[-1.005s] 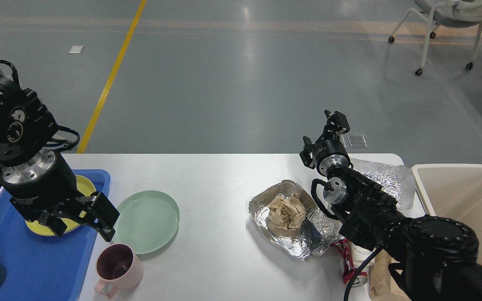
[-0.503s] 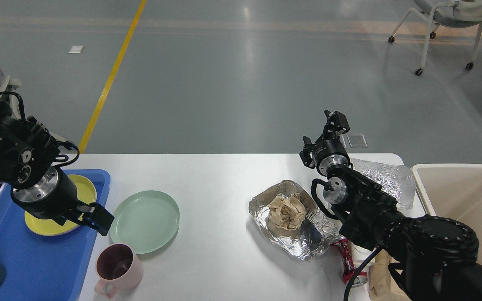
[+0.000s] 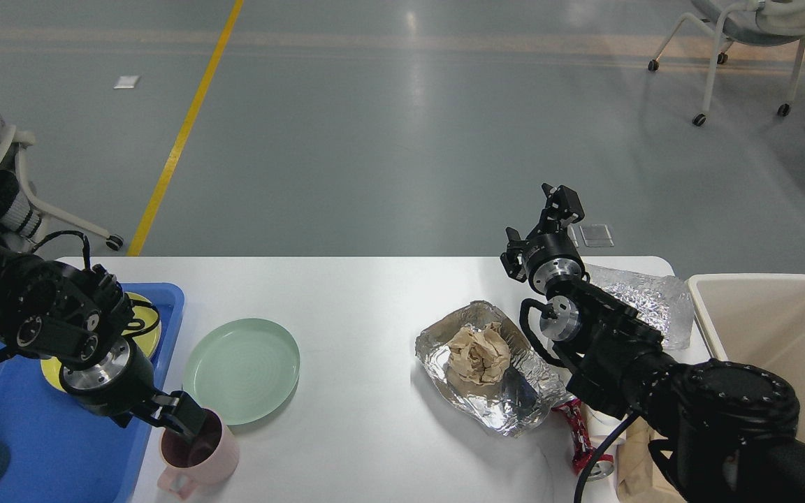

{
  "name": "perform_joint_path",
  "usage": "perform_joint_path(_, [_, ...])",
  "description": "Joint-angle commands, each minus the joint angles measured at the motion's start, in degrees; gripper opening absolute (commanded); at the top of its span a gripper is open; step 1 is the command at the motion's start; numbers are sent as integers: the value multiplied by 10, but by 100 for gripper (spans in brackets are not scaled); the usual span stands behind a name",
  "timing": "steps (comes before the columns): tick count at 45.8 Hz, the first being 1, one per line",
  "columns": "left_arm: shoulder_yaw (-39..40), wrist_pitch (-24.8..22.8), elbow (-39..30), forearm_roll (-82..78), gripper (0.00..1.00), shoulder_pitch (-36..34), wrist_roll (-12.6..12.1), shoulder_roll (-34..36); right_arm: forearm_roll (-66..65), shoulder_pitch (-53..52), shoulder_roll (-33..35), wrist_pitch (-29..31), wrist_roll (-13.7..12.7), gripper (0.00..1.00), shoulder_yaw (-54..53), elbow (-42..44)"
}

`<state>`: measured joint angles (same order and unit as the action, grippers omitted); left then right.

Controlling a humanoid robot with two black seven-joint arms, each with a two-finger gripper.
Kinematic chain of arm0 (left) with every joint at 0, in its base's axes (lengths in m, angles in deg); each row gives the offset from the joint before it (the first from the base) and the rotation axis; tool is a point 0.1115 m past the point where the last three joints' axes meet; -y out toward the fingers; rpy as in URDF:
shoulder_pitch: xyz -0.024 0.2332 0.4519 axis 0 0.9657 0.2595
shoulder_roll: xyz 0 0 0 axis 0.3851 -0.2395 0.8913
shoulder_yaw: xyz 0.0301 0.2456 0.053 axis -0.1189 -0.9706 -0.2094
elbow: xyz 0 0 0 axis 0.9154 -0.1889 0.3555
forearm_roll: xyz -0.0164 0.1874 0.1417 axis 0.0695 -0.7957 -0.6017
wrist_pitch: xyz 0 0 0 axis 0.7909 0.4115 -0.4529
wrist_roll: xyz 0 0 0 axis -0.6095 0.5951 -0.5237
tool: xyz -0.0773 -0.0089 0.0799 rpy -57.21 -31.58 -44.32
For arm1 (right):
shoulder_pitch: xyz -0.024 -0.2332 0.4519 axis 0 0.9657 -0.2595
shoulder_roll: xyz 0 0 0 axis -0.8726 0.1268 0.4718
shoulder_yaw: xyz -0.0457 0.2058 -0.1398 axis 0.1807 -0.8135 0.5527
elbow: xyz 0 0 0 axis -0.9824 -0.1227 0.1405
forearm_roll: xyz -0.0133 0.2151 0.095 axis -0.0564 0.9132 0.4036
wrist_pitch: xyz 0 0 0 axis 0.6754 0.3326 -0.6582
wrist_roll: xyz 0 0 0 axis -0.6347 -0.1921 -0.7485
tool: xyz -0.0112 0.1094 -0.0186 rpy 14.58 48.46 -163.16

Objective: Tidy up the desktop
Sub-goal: 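Lower the left gripper onto the pink mug and grasp it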

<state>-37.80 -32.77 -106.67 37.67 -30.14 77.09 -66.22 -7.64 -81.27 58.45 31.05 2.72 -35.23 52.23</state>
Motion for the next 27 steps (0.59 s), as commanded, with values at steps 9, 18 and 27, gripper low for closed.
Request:
perform_joint_path(9, [1,18,65,-1,100,60,-10,-21,0,0,0,0,0,100,0,1])
perform_joint_path(18, [2,81,66,-1,99,92,-10,-44,0,0,0,0,0,100,0,0])
perform_joint_path(27, [21,105,66,1,89,106,-10,-52,0,0,0,0,0,100,0,1])
